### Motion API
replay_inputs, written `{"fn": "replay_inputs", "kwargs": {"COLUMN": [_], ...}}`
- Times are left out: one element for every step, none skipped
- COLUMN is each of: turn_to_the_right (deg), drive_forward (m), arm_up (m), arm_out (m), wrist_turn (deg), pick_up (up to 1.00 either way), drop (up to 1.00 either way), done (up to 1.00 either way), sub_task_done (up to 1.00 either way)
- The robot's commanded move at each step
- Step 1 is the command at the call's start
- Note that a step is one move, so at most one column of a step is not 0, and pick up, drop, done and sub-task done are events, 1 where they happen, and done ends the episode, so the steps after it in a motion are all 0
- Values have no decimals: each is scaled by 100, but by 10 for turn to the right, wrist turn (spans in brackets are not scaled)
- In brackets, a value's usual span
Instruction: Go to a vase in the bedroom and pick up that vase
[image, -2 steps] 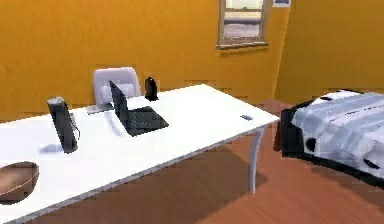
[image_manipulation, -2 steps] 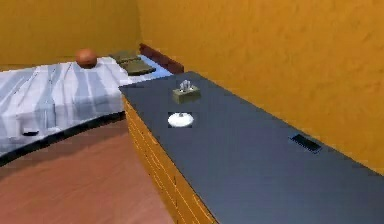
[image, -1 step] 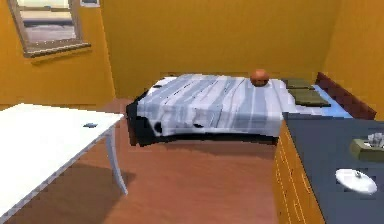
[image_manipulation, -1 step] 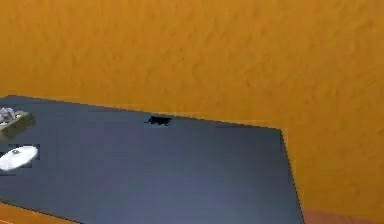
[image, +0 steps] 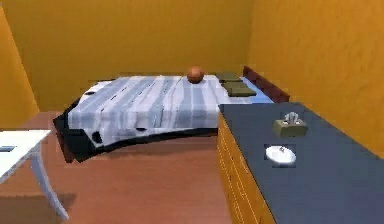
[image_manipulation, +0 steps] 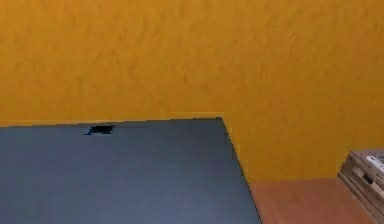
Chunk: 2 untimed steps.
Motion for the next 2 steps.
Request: {"fn": "replay_inputs", "kwargs": {"turn_to_the_right": [0, -390], "drive_forward": [50, 0], "arm_up": [0, 0], "arm_out": [0, 0], "wrist_turn": [0, 0], "pick_up": [0, 0], "drop": [0, 0], "done": [0, 0], "sub_task_done": [0, 0]}}
